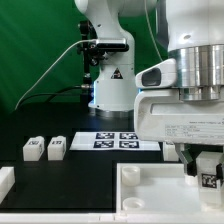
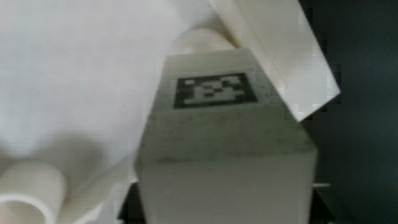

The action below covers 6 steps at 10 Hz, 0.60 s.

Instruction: Assemble one leg

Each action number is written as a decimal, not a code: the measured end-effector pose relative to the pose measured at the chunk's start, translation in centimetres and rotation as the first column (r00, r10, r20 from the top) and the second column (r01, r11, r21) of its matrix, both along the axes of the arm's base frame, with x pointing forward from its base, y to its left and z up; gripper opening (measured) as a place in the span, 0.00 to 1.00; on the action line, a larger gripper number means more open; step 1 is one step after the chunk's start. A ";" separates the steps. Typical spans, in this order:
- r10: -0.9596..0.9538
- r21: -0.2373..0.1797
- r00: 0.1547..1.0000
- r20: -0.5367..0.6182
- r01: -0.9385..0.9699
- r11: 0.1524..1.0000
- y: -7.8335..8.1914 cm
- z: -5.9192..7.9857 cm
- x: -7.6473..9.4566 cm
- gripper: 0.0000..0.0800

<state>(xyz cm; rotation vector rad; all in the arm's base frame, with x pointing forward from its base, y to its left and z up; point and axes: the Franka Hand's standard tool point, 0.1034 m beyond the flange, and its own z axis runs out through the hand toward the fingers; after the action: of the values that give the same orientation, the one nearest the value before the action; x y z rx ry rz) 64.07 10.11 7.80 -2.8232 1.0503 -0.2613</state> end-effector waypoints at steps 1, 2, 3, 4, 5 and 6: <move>-0.189 0.046 0.980 -0.057 0.192 0.980 -0.4 -0.1 0.0 0.37; -0.337 0.069 0.935 -0.110 0.345 0.936 -0.7 -0.3 -0.2 0.37; -0.499 0.102 0.852 -0.159 0.517 0.850 -0.9 -0.5 -0.5 0.37; -0.643 0.119 0.736 -0.211 0.672 0.731 -0.8 -0.6 -0.8 0.37; -0.743 0.116 0.623 -0.245 0.780 0.616 -0.7 -0.6 -1.1 0.37; -0.818 0.100 0.505 -0.276 0.861 0.498 -0.7 -0.6 -1.3 0.37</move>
Offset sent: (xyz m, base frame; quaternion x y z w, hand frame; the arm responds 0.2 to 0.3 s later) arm 0.0229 0.0304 0.0030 0.1085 -0.1103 0.5235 0.8379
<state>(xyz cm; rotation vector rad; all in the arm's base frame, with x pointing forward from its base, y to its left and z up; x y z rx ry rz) 62.77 9.45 7.24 -1.8967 2.2984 0.0784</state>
